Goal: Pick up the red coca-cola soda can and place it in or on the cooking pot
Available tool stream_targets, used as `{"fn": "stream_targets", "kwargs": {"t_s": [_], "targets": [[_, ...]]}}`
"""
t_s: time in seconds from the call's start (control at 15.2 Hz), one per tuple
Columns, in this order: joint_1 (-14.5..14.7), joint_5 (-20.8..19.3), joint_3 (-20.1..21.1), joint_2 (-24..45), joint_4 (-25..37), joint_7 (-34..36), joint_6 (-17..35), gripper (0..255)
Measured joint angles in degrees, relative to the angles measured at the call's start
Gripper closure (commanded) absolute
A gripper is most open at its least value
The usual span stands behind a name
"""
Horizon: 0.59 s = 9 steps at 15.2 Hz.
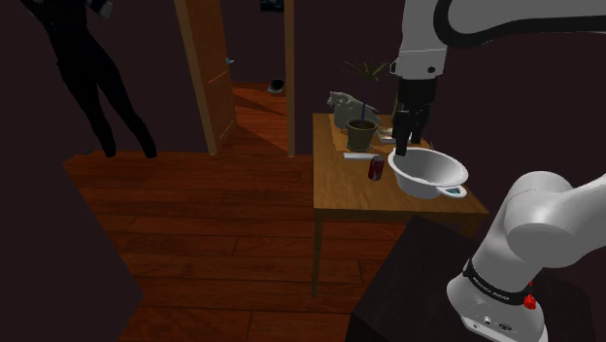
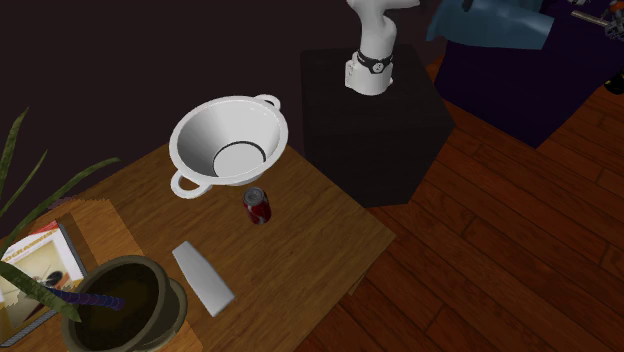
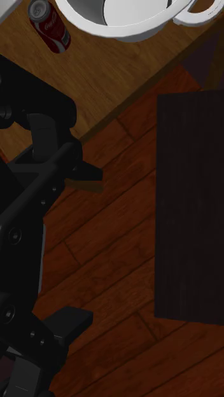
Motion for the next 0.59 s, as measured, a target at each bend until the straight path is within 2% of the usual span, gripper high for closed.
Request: {"fn": "stream_targets", "kwargs": {"t_s": [0.26,0.59], "targets": [[-0.9,-1.9,-2.1,1.3,-1.3,-2.6,2.7,0],[-3.0,-5.7,-6.7,4.8,-4.9,-8.4,10.4,0]]}}
